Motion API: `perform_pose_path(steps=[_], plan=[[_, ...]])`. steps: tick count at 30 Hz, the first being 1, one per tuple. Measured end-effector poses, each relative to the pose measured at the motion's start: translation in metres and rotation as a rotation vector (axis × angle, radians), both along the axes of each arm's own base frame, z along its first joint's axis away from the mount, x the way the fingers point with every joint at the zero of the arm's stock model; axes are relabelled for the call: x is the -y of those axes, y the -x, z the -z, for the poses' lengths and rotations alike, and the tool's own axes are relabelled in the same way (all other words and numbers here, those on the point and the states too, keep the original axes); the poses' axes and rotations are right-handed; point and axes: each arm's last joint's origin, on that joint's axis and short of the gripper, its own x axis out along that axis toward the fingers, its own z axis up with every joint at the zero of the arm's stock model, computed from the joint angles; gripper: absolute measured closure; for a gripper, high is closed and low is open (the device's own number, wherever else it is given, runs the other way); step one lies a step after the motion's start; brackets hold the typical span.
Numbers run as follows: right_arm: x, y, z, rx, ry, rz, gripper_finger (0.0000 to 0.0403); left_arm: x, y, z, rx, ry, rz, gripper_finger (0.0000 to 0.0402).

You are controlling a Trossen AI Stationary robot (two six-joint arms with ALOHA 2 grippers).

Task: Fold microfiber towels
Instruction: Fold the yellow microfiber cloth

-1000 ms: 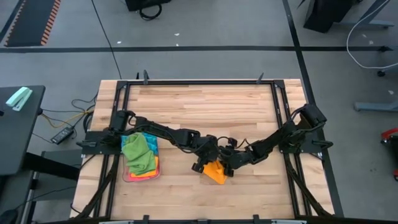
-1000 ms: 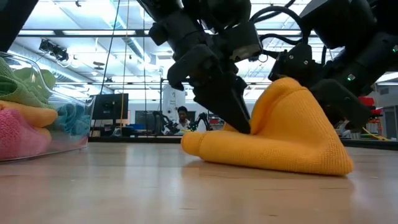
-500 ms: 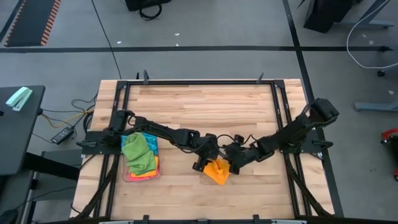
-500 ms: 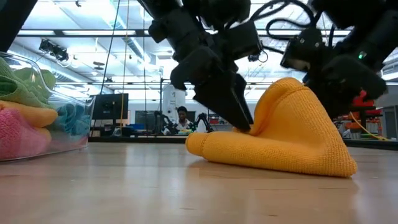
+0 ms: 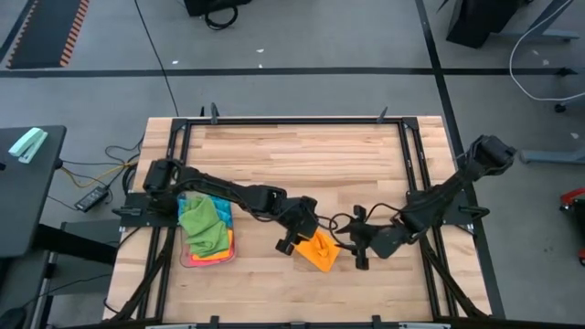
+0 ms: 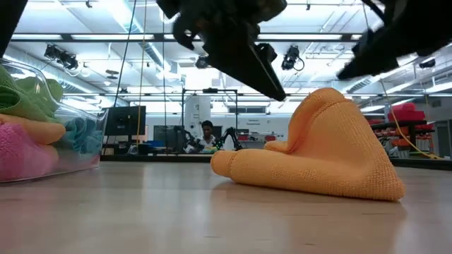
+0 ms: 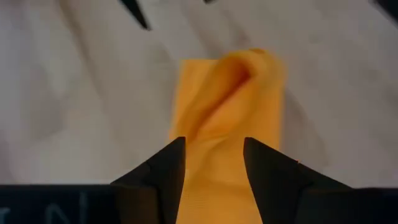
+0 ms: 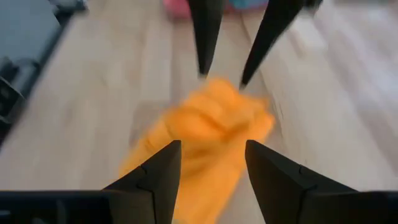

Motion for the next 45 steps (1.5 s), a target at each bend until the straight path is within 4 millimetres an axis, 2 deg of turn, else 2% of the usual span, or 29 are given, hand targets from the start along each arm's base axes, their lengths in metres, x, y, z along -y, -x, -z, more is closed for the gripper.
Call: perform_pose_path(steps=[3,5,9,12,15,18,22,27,32,40,45], plan=[[-0.007,-0.006,-0.004,0.09,0.021,-0.019,0.0215,0.007,0.002,0.002,-0.027,0.034,0.01,0.0235],[-0.01,-0.013,0.001,0.121,0.029,-0.028,0.0215,0.01,0.003,0.005,-0.047,0.039,0.009,0.0238],[-0.019,-0.029,0.013,0.114,0.08,-0.044,0.0215,0.012,0.006,0.008,-0.094,0.048,-0.018,0.0246],[-0.03,-0.046,0.012,0.111,0.129,-0.066,0.0215,0.009,0.01,0.009,-0.133,0.039,-0.07,0.0254],[-0.039,-0.061,0.016,0.038,0.196,-0.082,0.0215,0.008,0.011,0.008,-0.145,0.027,-0.105,0.0264],[-0.04,-0.067,0.021,-0.074,0.236,-0.05,0.0215,0.007,0.012,0.01,-0.165,0.031,-0.119,0.0274],[-0.035,-0.062,0.026,-0.194,0.239,0.028,0.0215,0.013,0.012,0.014,-0.17,0.028,-0.107,0.0284],[-0.028,-0.051,0.021,-0.245,0.19,0.114,0.0215,0.022,0.008,0.021,-0.148,0.029,-0.079,0.0289],[-0.022,-0.043,0.027,-0.31,0.159,0.206,0.0215,0.025,0.002,0.026,-0.113,0.03,-0.066,0.0286],[-0.014,-0.029,0.048,-0.354,0.092,0.257,0.0215,0.029,-0.006,0.037,-0.08,0.04,-0.062,0.0292],[-0.01,-0.023,0.064,-0.301,0.027,0.25,0.0215,0.029,-0.008,0.047,-0.094,0.048,-0.079,0.0294]])
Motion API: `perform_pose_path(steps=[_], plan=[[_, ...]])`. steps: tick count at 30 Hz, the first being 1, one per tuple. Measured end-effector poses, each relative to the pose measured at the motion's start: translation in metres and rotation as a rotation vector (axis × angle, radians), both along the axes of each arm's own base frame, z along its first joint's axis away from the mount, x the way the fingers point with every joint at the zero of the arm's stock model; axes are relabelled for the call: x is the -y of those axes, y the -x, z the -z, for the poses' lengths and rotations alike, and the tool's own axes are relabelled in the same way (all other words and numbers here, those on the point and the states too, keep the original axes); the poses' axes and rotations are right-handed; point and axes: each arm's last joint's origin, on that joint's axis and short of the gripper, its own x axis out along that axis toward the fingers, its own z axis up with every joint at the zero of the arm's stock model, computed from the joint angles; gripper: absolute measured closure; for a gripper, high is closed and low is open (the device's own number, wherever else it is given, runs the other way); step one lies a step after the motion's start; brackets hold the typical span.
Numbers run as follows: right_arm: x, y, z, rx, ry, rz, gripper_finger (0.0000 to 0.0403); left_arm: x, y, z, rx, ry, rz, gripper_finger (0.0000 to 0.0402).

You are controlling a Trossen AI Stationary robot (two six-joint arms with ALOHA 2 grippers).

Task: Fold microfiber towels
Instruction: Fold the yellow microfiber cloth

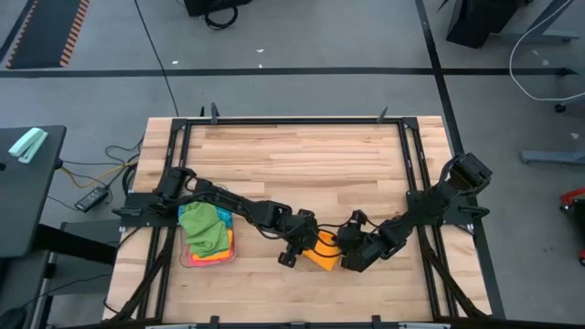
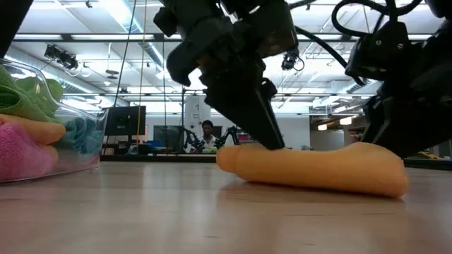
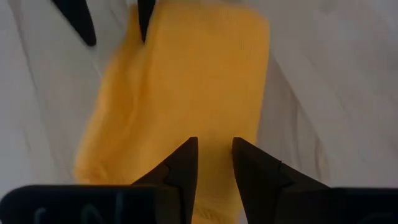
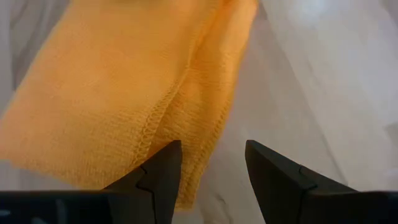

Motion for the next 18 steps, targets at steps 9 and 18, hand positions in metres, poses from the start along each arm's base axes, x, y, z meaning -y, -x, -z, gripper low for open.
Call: perform_pose_path(steps=[9,18], plan=[[-0.001,-0.001,-0.012,0.001,-0.011,-0.035,0.0215,-0.001,0.004,0.016,-0.101,0.002,-0.035,0.0294],[0.006,0.007,-0.047,0.107,0.021,-0.033,0.0215,0.004,0.006,-0.001,-0.044,-0.016,0.02,0.0294]])
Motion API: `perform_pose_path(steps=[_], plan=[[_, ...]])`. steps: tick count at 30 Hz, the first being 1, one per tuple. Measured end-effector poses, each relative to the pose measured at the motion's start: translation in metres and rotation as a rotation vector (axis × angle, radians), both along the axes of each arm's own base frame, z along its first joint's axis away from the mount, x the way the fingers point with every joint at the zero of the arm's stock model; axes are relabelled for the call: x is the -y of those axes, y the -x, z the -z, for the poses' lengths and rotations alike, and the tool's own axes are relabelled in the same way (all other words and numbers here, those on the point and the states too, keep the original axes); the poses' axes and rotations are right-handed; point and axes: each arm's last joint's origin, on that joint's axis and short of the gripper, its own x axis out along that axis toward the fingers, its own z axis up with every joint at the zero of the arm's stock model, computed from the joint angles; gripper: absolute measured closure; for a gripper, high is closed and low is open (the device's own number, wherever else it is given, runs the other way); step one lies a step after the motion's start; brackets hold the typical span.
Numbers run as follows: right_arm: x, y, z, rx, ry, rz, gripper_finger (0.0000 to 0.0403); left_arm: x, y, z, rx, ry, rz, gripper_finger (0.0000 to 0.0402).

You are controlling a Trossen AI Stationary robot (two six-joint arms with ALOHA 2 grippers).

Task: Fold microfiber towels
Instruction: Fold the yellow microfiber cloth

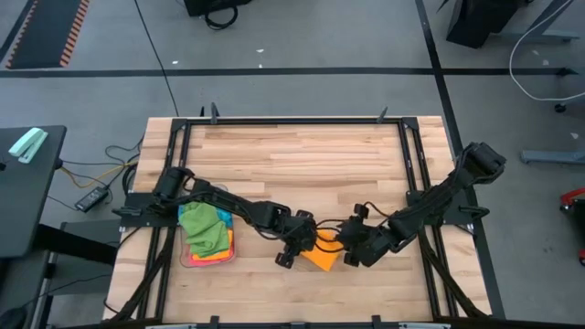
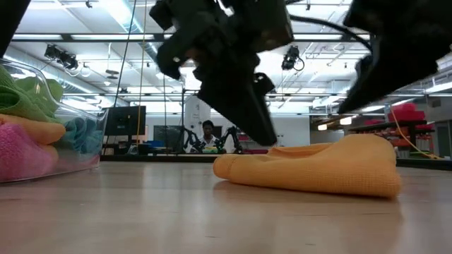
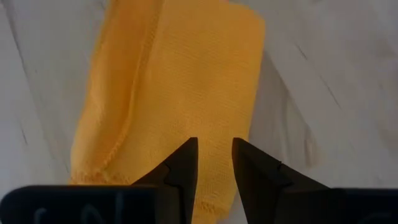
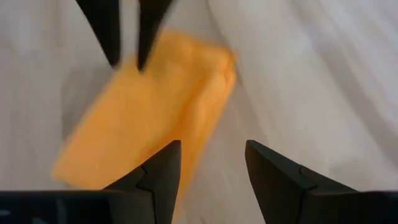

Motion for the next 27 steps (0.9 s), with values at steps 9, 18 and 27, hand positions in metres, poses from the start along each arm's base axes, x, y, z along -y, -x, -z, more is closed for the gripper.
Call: perform_pose_path(steps=[9,18,27], plan=[[-0.005,-0.029,0.012,0.145,0.108,-0.123,0.0215,0.003,0.004,-0.005,-0.015,0.003,0.005,0.0294],[0.023,-0.058,0.043,0.066,0.209,-0.161,0.0215,0.01,0.015,-0.007,-0.098,0.013,-0.046,0.0302],[0.041,-0.051,0.041,-0.074,0.245,-0.17,0.0215,0.013,0.025,-0.004,-0.199,0.02,-0.108,0.032]])
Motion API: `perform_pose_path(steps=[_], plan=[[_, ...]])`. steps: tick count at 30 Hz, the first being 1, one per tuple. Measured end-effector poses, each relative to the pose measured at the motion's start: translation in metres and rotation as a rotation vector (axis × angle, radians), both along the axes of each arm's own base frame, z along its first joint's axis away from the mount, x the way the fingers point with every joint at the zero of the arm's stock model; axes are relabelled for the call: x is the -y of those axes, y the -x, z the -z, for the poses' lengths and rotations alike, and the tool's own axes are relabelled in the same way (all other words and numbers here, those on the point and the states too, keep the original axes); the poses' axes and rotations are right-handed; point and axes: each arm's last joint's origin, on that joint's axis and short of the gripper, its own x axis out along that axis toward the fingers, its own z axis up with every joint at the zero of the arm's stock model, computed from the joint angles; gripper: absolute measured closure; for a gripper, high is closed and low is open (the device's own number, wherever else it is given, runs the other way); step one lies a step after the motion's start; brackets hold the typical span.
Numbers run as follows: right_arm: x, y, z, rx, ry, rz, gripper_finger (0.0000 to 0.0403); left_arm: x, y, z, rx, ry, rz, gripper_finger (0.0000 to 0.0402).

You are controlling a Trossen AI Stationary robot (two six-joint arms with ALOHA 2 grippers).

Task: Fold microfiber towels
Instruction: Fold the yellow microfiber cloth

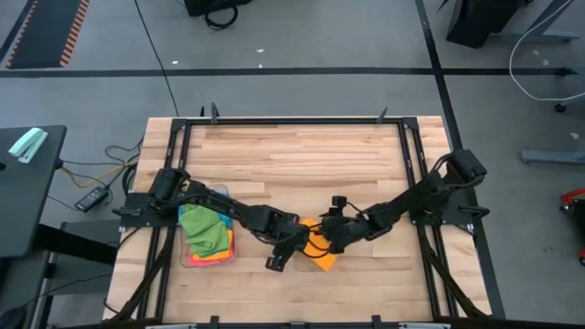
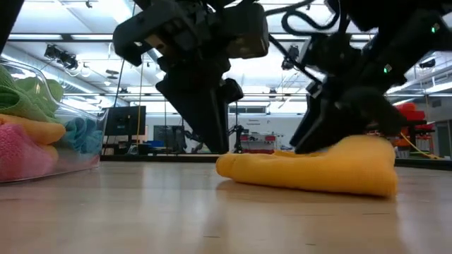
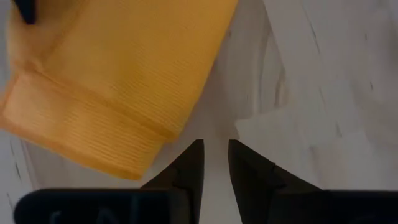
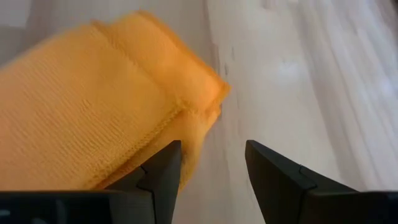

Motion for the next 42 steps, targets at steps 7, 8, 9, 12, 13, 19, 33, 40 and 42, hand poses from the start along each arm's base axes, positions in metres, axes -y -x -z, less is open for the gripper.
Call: perform_pose_path(steps=[7,8,9,12,13,19,33,40,42], plan=[[-0.011,0.018,-0.035,0.041,-0.041,-0.08,0.0215,0.006,-0.002,-0.003,0.041,0.015,0.012,0.0322],[-0.014,0.021,-0.039,0.044,-0.049,-0.099,0.0215,0.006,-0.002,-0.003,0.04,0.015,0.011,0.0322],[-0.017,0.026,-0.043,0.039,-0.055,-0.121,0.0215,0.006,-0.002,-0.003,0.035,0.018,0.005,0.0322],[-0.024,0.044,-0.05,-0.029,-0.037,-0.165,0.0215,0.006,-0.002,-0.003,0.035,0.026,-0.019,0.0326],[-0.024,0.051,-0.051,-0.058,-0.033,-0.17,0.0215,0.005,-0.003,-0.003,0.036,0.032,-0.03,0.0327],[-0.017,0.091,-0.057,-0.198,-0.029,-0.134,0.0215,0.015,-0.007,-0.008,0.121,0.06,-0.01,0.033],[0.009,0.116,-0.029,0.198,-0.235,-0.051,0.0215,0.051,-0.014,0.006,0.352,-0.212,0.122,0.0202],[0.005,0.11,-0.029,0.28,-0.28,-0.052,0.0215,0.056,-0.011,0.009,0.371,-0.371,0.109,0.0142],[0.004,0.109,-0.03,0.301,-0.289,-0.052,0.0215,0.056,-0.01,0.01,0.361,-0.398,0.102,0.0136]])
